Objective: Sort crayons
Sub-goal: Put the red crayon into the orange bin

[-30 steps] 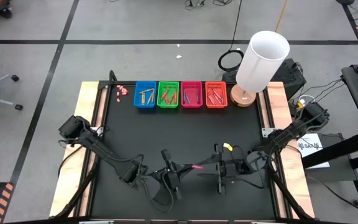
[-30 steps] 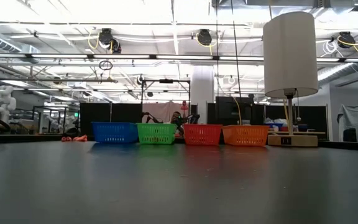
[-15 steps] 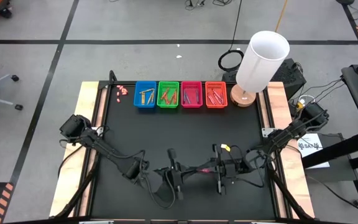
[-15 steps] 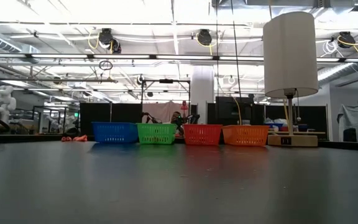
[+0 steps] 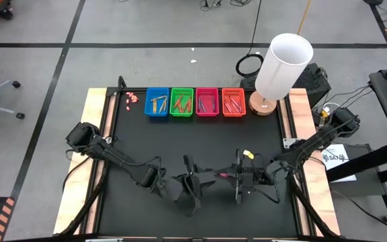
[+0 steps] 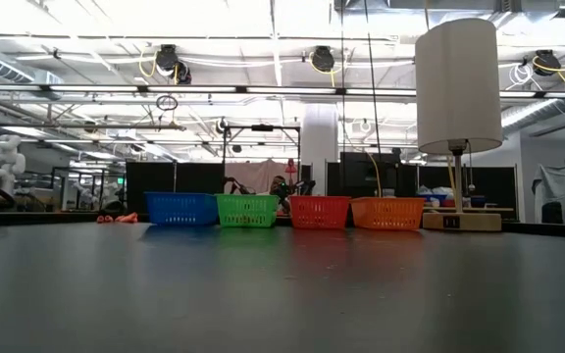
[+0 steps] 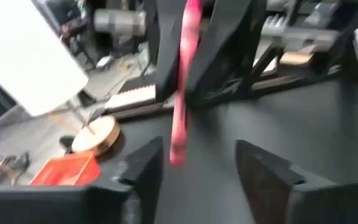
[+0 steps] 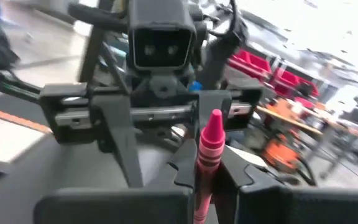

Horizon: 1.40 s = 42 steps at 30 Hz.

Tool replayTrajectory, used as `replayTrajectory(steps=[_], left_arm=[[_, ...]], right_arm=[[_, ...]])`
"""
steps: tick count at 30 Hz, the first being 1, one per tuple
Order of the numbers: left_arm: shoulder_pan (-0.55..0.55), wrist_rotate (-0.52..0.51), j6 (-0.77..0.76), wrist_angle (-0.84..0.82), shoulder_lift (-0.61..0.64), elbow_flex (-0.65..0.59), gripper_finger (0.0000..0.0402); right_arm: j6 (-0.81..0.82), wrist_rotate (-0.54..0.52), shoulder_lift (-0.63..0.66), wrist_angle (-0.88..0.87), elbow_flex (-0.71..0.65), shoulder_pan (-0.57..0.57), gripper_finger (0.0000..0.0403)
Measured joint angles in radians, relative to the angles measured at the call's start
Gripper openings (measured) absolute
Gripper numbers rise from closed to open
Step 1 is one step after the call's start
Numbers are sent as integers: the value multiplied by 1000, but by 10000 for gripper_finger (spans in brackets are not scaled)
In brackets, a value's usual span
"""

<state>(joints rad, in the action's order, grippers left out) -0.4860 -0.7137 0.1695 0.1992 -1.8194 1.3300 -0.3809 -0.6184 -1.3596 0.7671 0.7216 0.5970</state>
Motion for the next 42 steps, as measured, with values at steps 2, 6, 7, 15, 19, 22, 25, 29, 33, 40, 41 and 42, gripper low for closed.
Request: replayTrajectory(steps=[2, 6, 7, 15, 19, 22, 25, 29, 33, 40, 41, 42], left_arm=[[26, 0, -45, -29, 1, -13, 223], [80, 0, -155, -62, 1, -70, 264], [91, 0, -184, -59, 1, -88, 267], [153, 1, -379, -54, 1, -207, 252], [164, 4, -444, -48, 1, -242, 239], [171, 4, -455, -54, 1, -259, 233], [174, 4, -459, -49, 1, -259, 230], [172, 4, -461, -49, 1, -259, 230], [172, 4, -483, -52, 1, -259, 230], [156, 6, -529, -51, 1, -259, 230], [153, 7, -531, -51, 1, -259, 230], [150, 7, -531, -51, 1, -259, 230]], right_arm=[[1, -45, 39, -69, 0, -5, 10], [4, -123, 125, -195, 0, -23, 12], [8, -138, 145, -225, 0, -33, 12], [113, -153, 275, -492, 0, -234, 13], [152, -139, 309, -570, 0, -394, 13], [193, -124, 309, -625, 0, -528, 13], [261, 1, 292, -661, 0, -674, 13], [326, 148, 236, -675, 0, -844, 14], [396, 262, 164, -682, 0, -981, 14], [452, 422, 47, -666, 0, -1138, 14], [458, 438, 28, -666, 0, -1154, 14], [460, 441, 7, -661, 0, -1167, 14]])
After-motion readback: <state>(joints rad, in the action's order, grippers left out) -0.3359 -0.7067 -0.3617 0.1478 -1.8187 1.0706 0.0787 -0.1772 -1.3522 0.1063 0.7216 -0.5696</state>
